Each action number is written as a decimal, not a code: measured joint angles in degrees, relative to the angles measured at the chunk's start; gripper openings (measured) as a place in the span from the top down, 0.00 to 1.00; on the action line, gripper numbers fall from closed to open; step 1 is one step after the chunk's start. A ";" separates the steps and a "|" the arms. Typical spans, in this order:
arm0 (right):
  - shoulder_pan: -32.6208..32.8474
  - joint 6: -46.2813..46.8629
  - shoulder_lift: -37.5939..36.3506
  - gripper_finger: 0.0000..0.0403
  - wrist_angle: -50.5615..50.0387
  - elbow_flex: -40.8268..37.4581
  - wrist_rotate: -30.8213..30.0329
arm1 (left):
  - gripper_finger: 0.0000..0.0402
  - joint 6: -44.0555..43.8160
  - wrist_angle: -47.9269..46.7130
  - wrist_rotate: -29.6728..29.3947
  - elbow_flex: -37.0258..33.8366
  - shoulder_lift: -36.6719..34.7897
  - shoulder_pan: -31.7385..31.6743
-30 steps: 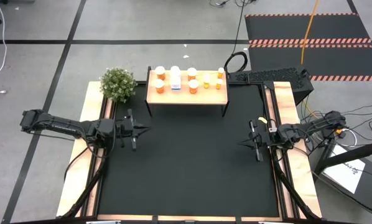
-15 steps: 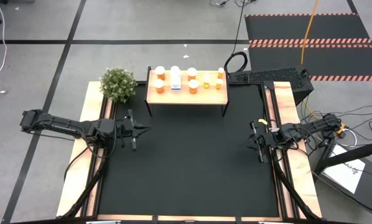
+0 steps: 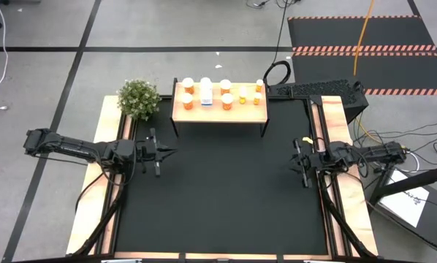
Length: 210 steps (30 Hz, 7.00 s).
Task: Pick and place medicine bottles onto shelf by color
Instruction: Return to home position
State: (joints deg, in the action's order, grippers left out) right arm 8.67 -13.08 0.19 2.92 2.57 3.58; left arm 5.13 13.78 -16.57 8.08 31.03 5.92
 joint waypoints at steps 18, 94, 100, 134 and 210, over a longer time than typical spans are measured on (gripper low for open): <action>-8.24 3.24 0.00 1.00 -0.97 -1.14 -0.62 | 0.95 -0.08 -0.31 0.08 0.00 -0.13 0.01; -8.22 4.90 -0.02 1.00 -0.99 -1.73 -0.69 | 1.00 3.59 -12.33 12.61 -7.37 -30.95 1.78; -8.22 4.90 -0.02 1.00 -0.98 -1.73 -0.67 | 0.99 4.68 -12.22 12.63 -7.39 -30.92 1.78; -8.20 4.91 -0.02 1.00 -0.94 -1.75 -0.56 | 0.99 4.92 -12.13 13.18 -7.41 -30.88 1.78; -8.20 4.91 -0.02 1.00 -0.94 -1.75 -0.56 | 0.99 4.93 -12.03 13.22 -7.43 -30.87 1.77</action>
State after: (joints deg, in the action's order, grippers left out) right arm 0.47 -8.16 0.16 1.98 0.82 3.03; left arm 10.06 1.75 -3.36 0.64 0.16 7.69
